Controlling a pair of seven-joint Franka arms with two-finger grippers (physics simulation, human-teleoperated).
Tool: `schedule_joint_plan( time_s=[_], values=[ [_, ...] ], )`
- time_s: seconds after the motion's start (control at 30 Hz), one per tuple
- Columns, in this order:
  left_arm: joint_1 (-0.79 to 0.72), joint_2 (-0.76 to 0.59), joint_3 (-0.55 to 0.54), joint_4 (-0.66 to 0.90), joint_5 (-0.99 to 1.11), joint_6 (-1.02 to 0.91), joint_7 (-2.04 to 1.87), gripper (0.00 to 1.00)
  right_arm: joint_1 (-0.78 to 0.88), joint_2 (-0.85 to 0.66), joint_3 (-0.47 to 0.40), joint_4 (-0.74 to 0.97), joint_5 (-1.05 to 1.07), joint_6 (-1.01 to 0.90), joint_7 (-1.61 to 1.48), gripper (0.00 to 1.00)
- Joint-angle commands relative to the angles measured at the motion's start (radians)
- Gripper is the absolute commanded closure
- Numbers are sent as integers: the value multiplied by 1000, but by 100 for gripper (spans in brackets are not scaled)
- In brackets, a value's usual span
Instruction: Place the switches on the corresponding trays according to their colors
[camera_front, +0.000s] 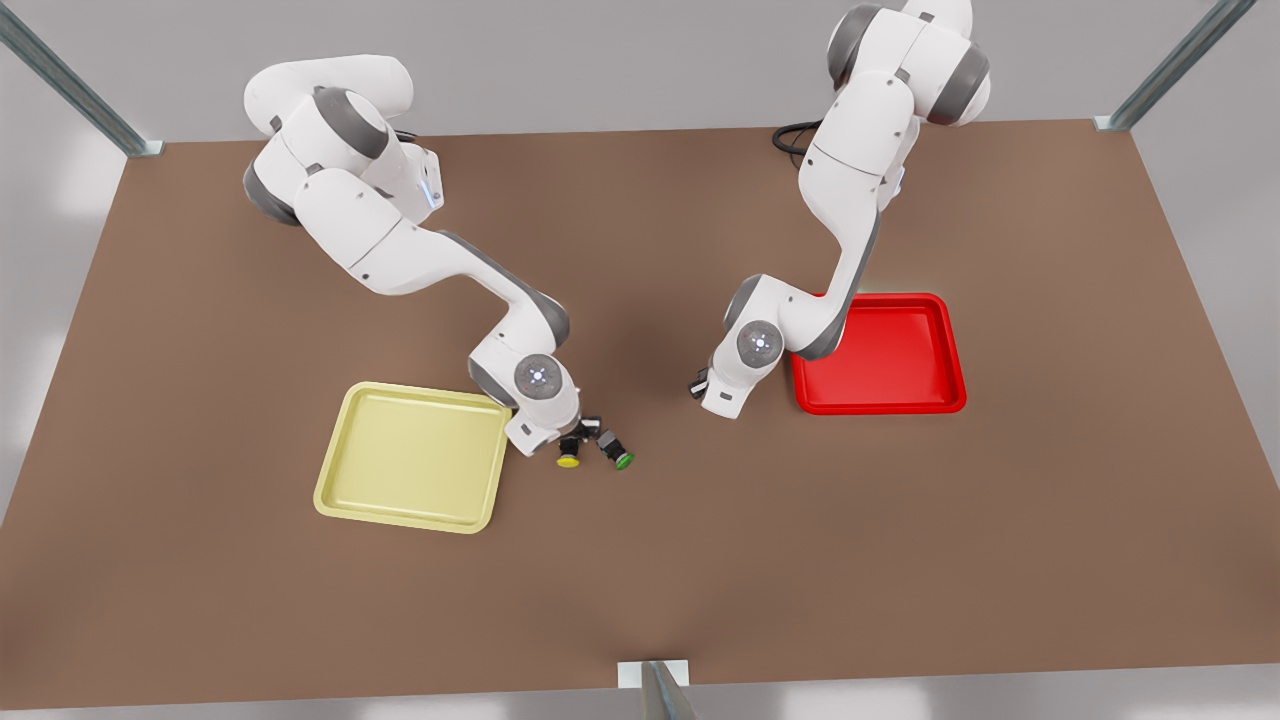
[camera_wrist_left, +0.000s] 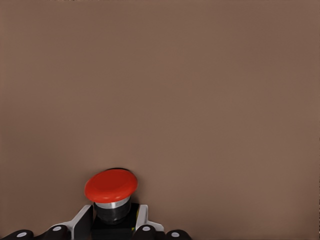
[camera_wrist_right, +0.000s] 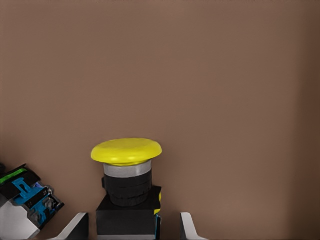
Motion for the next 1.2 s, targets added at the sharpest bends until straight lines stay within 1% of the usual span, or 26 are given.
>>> schedule_joint_plan(
  time_s=[0.0, 0.03, 0.07, 0.1, 0.17, 0.27, 0.4, 0.43, 0.53, 0.57, 0.63, 0.73, 0.97, 1.0, 1.03, 1.07, 1.1, 1.13, 1.17],
  values=[
    [0, 0, 1, 0, 1, 0, 1, 44, 0, 0, 0, 0, 0, 2, 0, 30],
    [0, 6, 1, 8, 3, -1, 1, 44, 2, 0, 0, -1, -3, 7, 0, 33],
    [0, 6, 1, 12, 3, -1, 1, 45, 3, 0, 2, -1, -12, 7, 0, 39],
    [0, 6, 1, 12, 6, -1, 1, 45, 3, 0, 2, -3, -14, 7, 0, 42],
    [0, 6, -1, 12, 4, -1, 1, 45, 3, -1, 2, -4, -14, 5, 0, 42],
    [0, 8, -1, 14, 6, -1, 1, 45, 2, -1, 2, -9, -14, 5, 0, 46],
    [0, 12, 1, 14, 4, -1, 1, 45, 2, -1, 2, -7, -14, 5, 0, 46],
    [0, 12, 1, 14, 4, -1, 1, 47, 2, -1, 2, -6, -14, 4, 0, 46],
    [0, 11, 1, 15, 6, -4, 1, 47, -3, -5, 2, 0, -14, -4, -6, 46],
    [0, 9, 1, 17, 7, -7, 1, 47, -5, -6, 2, 0, -14, -5, -8, 46],
    [10, -2, 1, 28, 12, -19, 12, 43, -8, -12, 0, 3, -14, -7, -9, 46],
    [12, -3, 2, 28, 12, -19, 15, 43, -29, -34, -1, 3, -12, -22, -14, 45],
    [12, 12, 2, 28, 11, -6, 13, 43, -15, 0, 0, -3, -12, -7, -8, 45],
    [12, 14, 2, 28, 11, -6, 13, 42, -15, 0, 0, -3, -12, -8, -6, 45],
    [12, 17, 2, 28, 11, -6, 13, 33, -15, 0, 0, -4, -12, -8, -6, 46],
    [11, 18, 1, 28, 11, -6, 13, 30, -15, 0, 0, -4, -12, -7, -6, 52],
    [11, 18, 1, 28, 11, -4, 13, 33, -15, -1, 0, -3, -12, -8, -6, 52],
    [11, 18, 1, 28, 6, -6, 12, 45, -15, -1, 0, -1, -12, -8, -6, 52],
    [11, 18, 1, 28, 4, -6, 12, 45, -17, -1, 0, -1, -12, -8, -6, 52]
  ],
)
